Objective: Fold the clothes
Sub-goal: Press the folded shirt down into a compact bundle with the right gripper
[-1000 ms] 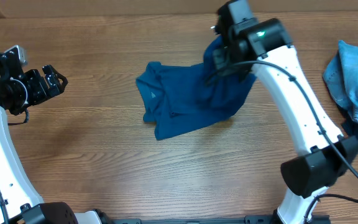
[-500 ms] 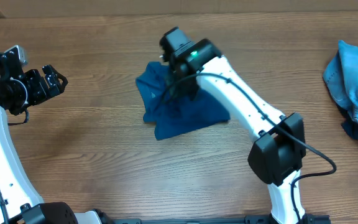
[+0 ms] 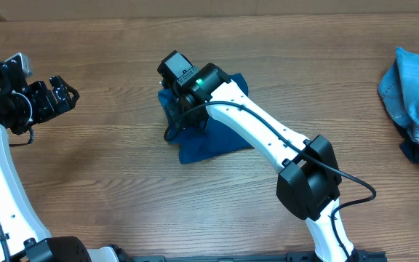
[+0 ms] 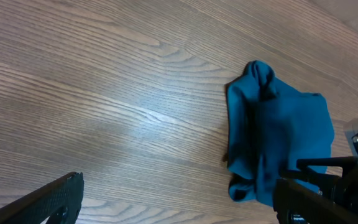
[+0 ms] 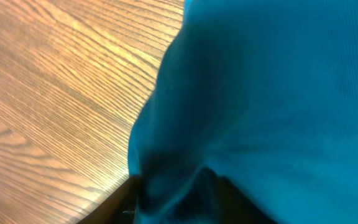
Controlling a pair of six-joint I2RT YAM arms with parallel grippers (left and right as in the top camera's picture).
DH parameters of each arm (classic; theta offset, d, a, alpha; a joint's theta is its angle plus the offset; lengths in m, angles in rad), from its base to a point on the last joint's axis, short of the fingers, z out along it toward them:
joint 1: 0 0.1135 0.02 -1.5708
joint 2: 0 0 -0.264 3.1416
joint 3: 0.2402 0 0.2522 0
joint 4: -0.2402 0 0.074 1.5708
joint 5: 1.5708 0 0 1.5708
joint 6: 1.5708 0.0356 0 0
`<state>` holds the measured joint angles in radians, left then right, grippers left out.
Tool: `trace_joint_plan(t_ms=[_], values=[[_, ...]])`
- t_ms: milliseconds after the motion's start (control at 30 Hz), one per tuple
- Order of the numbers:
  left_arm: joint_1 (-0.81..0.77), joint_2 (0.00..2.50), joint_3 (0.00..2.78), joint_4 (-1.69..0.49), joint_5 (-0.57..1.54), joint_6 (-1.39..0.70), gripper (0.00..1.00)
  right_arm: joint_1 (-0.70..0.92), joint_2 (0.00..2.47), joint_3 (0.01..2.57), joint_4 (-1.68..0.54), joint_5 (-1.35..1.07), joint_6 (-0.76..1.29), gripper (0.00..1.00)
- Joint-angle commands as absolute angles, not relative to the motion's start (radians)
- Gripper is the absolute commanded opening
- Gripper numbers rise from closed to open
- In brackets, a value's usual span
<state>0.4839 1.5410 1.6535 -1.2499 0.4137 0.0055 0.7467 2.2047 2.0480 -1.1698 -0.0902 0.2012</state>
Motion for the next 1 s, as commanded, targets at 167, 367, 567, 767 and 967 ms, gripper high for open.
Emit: trace_joint_plan(t_ms=[167, 367, 567, 767, 967], values=[[0.484, 1.543, 1.652, -1.249, 0.407, 0.000, 1.00, 0.747, 2.197, 2.075, -1.163, -0.190, 0.182, 0.40], [0.484, 1.543, 1.652, -1.249, 0.408, -0.001, 1.00, 0.745, 2.196, 2.075, -1.153, -0.356, 0.084, 0.46], [0.484, 1.543, 1.652, -1.249, 0.408, 0.000, 1.00, 0.715, 2.141, 2.077, -1.201, -0.197, 0.095, 0.58], [0.484, 1.543, 1.652, -1.249, 0.407, -0.001, 1.00, 0.640, 2.101, 2.071, -1.300, -0.191, 0.155, 0.37], [0.484, 1.543, 1.652, -1.249, 0.408, -0.001, 1.00, 0.611, 2.104, 1.934, -1.330, -0.239, 0.192, 0.22]])
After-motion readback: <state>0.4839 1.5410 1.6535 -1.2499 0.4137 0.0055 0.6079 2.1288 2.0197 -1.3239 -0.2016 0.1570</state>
